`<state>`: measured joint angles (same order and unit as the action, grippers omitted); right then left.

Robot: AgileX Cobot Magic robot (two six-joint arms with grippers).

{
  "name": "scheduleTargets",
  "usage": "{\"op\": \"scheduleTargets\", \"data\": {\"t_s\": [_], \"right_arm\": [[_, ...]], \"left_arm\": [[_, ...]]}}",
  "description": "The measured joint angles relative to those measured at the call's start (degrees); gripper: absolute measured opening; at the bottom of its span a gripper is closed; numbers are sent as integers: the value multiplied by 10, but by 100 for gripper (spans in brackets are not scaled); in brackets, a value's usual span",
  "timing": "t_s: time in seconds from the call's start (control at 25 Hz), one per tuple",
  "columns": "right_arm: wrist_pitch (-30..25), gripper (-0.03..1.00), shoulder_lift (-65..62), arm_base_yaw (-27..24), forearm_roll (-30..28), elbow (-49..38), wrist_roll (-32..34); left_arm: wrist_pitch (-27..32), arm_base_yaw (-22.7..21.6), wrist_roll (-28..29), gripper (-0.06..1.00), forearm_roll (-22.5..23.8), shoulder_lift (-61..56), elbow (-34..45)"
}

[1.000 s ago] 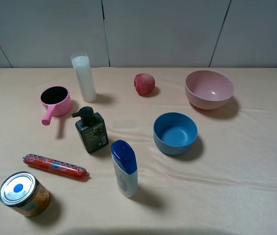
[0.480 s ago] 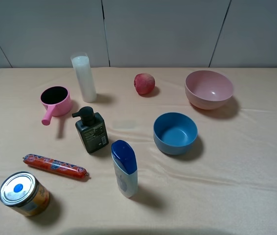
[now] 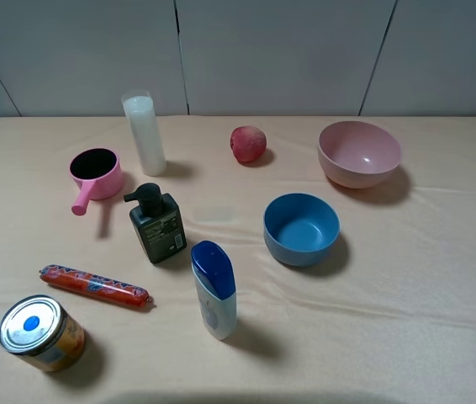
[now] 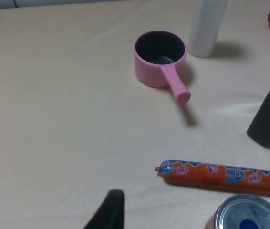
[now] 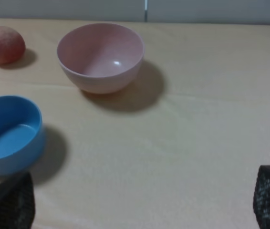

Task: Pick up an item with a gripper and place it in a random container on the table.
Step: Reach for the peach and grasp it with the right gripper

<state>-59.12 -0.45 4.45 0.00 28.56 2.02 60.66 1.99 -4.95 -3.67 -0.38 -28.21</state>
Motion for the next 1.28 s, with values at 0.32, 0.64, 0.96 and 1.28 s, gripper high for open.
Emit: {"op": "scheduleTargets", "data": {"t_s": [0.32, 0.64, 0.96, 1.28], "right_arm": [[0, 69, 0, 0, -9, 0, 17], [0, 69, 1, 0, 0, 0, -1], [0, 69, 134, 0, 26, 68, -62], [2, 69, 278, 0, 79, 148, -168]], "left_arm": [[0, 0, 0, 100, 0, 0, 0], [0, 0, 0, 100, 0, 0, 0], [0, 0, 0, 100, 0, 0, 0], [0, 0, 0, 100, 0, 0, 0]]}}
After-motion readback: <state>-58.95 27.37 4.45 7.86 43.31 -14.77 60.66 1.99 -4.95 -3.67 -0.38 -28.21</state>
